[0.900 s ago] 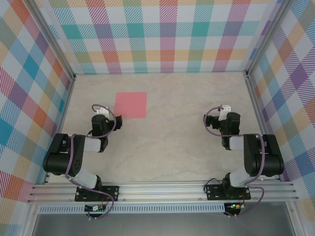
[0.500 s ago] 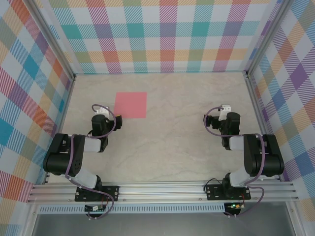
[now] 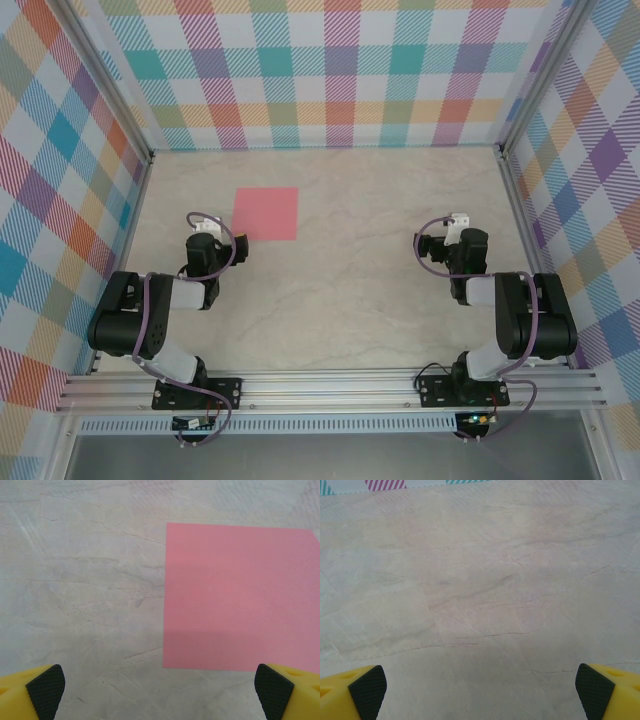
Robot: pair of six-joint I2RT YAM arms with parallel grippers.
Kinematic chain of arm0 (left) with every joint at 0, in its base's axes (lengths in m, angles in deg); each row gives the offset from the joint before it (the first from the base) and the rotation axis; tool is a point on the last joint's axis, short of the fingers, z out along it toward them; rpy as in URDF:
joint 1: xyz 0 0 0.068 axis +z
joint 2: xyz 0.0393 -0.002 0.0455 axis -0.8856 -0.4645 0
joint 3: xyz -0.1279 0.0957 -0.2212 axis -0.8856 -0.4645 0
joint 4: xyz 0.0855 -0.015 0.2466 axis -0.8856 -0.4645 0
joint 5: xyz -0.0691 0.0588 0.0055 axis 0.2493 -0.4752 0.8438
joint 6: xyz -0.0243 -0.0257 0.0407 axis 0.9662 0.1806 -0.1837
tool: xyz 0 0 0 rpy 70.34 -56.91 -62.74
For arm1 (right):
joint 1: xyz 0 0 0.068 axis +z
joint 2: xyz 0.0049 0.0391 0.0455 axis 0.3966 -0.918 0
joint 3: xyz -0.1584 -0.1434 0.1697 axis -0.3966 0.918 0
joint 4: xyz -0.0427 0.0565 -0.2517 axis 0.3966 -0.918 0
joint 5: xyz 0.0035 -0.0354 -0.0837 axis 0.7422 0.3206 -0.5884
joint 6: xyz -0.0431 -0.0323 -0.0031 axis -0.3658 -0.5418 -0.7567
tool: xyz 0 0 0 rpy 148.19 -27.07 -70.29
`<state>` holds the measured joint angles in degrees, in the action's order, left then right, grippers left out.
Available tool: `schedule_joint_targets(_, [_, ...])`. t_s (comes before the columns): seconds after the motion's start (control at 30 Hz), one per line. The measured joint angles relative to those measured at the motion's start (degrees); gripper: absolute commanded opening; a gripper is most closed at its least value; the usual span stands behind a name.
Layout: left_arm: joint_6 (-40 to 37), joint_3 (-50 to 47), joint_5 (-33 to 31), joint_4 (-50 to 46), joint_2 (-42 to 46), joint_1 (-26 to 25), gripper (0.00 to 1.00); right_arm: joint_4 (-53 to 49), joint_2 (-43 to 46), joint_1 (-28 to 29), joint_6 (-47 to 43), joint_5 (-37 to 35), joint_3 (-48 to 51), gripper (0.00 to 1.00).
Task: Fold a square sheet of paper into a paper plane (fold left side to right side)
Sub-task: Move the square sheet of paper to the center of the table.
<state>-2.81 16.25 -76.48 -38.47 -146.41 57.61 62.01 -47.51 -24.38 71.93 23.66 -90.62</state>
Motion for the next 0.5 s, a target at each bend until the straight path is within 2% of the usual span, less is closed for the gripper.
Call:
schedule_joint_targets(0.13, [0.0,0.1,0.0,-5.4,4.3,0.0,1.0,-7.2,3.2,0.0,1.4,-2.2,-2.0,1.0])
schedule_joint_targets(0.3, [3.3,7.3,0.0,-19.5,14.3,0.0,1.0,-19.7,16.1,0.5,4.3,-3.0,-5.8,1.0])
schedule_joint_targets(0.4, [7.0,17.1,0.6,-29.6,13.4,-0.6,1.0,-28.0,24.0,1.5,7.3,-3.1,-7.6,1.0])
schedule_joint_targets(0.5, [9.0,26.2,1.1,-38.5,8.8,-2.5,1.0,-36.3,30.4,3.6,11.5,-3.2,-8.9,1.0])
